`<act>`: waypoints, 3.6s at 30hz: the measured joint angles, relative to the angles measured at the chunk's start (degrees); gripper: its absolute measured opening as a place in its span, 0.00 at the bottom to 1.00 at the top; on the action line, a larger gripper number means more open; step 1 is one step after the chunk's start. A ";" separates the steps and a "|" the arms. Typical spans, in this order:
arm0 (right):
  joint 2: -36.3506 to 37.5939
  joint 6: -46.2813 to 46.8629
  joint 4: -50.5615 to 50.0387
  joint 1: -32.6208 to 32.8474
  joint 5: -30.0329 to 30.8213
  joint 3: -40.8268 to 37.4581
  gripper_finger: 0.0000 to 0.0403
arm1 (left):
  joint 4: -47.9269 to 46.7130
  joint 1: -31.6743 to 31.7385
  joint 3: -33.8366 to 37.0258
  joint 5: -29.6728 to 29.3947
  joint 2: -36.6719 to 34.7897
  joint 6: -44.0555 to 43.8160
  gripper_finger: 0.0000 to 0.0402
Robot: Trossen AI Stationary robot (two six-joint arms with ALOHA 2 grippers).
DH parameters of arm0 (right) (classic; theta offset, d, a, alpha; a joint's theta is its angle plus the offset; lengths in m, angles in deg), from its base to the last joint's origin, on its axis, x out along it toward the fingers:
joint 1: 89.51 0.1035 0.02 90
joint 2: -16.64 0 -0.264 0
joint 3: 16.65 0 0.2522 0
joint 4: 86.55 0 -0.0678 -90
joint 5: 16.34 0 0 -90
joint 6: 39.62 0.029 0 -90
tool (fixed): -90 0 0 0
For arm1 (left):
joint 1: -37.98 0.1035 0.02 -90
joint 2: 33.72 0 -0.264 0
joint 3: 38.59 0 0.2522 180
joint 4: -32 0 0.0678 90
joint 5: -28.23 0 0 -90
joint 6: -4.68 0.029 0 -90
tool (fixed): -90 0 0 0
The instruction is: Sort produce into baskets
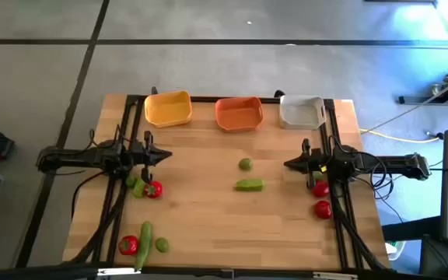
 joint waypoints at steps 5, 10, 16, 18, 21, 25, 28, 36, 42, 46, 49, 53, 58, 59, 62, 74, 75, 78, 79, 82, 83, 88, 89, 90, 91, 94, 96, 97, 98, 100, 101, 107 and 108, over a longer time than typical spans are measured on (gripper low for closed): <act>0.00 -0.02 0.00 0.00 0.00 -0.02 0.00 | -0.02 0.00 0.02 0.00 -0.02 0.00 0.00; 0.01 -0.01 0.00 0.00 0.00 -0.01 0.00 | 0.00 0.02 0.02 -0.01 -0.01 0.01 0.00; 0.00 0.00 0.00 0.00 0.02 -0.02 0.00 | -0.02 0.02 0.00 0.00 -0.02 0.00 0.00; 0.00 -0.01 -0.01 0.00 0.01 -0.01 0.00 | 0.00 0.02 0.02 0.00 -0.02 0.00 0.00; 0.01 -0.01 0.00 0.00 0.01 -0.02 0.00 | 0.00 0.02 0.00 0.00 -0.02 0.02 0.00; 0.00 0.00 0.00 0.00 0.01 -0.02 0.00 | -0.01 0.02 0.01 -0.02 -0.02 0.00 0.00; 0.01 0.00 0.00 0.00 0.01 0.00 0.00 | 0.00 0.00 0.02 0.00 0.00 0.02 0.00; 0.02 -0.02 0.00 0.00 0.02 0.00 0.00 | 0.04 0.24 0.02 -0.20 -0.02 2.72 0.00; 0.00 -0.01 0.15 0.00 0.00 -0.02 0.00 | 3.80 0.56 0.02 -0.29 -0.02 -1.49 0.00; 0.02 0.86 2.85 0.00 2.05 0.00 0.00 | 9.00 0.67 0.02 -2.07 -0.02 -8.87 0.00; 0.00 4.84 5.41 0.00 2.62 0.00 0.00 | 15.33 1.40 0.00 -3.50 -0.02 -6.57 0.00; 0.00 8.25 8.63 0.00 4.61 0.00 0.00 | 21.73 2.21 -0.03 -3.96 -0.02 -2.08 0.00; 0.02 8.96 12.06 0.00 6.15 0.00 0.00 | 24.08 3.29 -0.03 -4.10 2.85 1.39 0.00; 0.02 8.99 12.09 0.00 6.51 0.00 0.00 | 24.42 3.55 -0.12 -4.12 4.05 1.31 0.00; 0.02 9.03 11.99 0.00 8.13 0.00 0.00 | 24.30 4.11 -1.68 -4.13 8.94 0.31 0.00; 0.02 7.86 16.17 0.00 19.21 0.00 0.00 | 24.39 4.13 -14.52 -4.32 35.47 0.50 0.00; 0.01 6.47 16.73 0.00 19.79 0.00 0.00 | 24.35 4.13 -15.66 -4.77 37.75 0.50 0.00; 0.02 2.02 18.63 0.00 20.85 0.00 0.00 | 24.42 4.39 -19.74 -5.68 44.52 0.14 0.00; 0.00 -0.46 19.31 0.00 21.77 0.00 0.00 | 24.45 4.54 -21.12 -5.68 46.81 0.07 0.00; 0.00 -5.40 20.89 0.00 24.93 0.00 0.00 | 24.38 5.13 -25.33 -5.69 53.91 -0.27 0.00; 0.00 -6.50 20.96 0.00 25.01 0.00 0.00 | 24.37 5.37 -26.89 -5.68 56.52 0.07 0.00; 0.00 -8.57 20.74 0.00 24.49 0.00 0.00 | 24.38 6.40 -35.25 -5.28 69.02 1.78 0.00; 0.00 -8.57 20.75 0.00 24.47 0.00 0.00 | 24.44 6.40 -36.80 -5.20 71.32 1.80 0.00; 0.00 -8.57 20.82 0.00 24.40 0.00 0.00 | 24.40 6.40 -38.18 -5.12 73.36 1.81 0.00; 0.00 -8.63 20.92 0.00 24.18 0.00 0.00 | 24.38 6.40 -39.54 -5.09 75.30 1.71 0.00; 0.00 -9.57 21.09 0.00 23.85 0.00 0.00 | 24.44 6.40 -42.72 -5.03 80.19 1.96 0.00; 0.00 -10.37 21.07 0.00 23.84 0.00 0.00 | 24.45 6.40 -44.62 -5.29 82.78 2.04 0.00; 0.00 -10.47 21.07 0.00 23.84 0.00 0.00 | 24.25 6.40 -45.44 -5.50 83.92 1.61 0.01; 0.00 -10.47 21.08 0.00 23.84 0.00 0.00 | 24.11 6.42 -46.34 -5.55 85.02 1.24 0.02; 0.00 -10.47 21.07 0.00 23.83 0.00 0.00 | 23.97 6.69 -47.71 -5.53 87.05 0.46 0.07; 0.00 -10.47 21.07 0.00 23.60 0.00 0.00 | 23.93 6.94 -48.43 -5.53 88.18 -0.01 0.10; 0.00 -10.45 20.81 0.00 18.97 0.00 0.00 | 18.24 8.68 -55.55 -4.65 94.31 -1.70 0.36; 0.00 -10.45 20.68 0.00 17.87 0.00 0.00 | 15.93 8.99 -57.42 -4.19 95.33 -2.10 0.40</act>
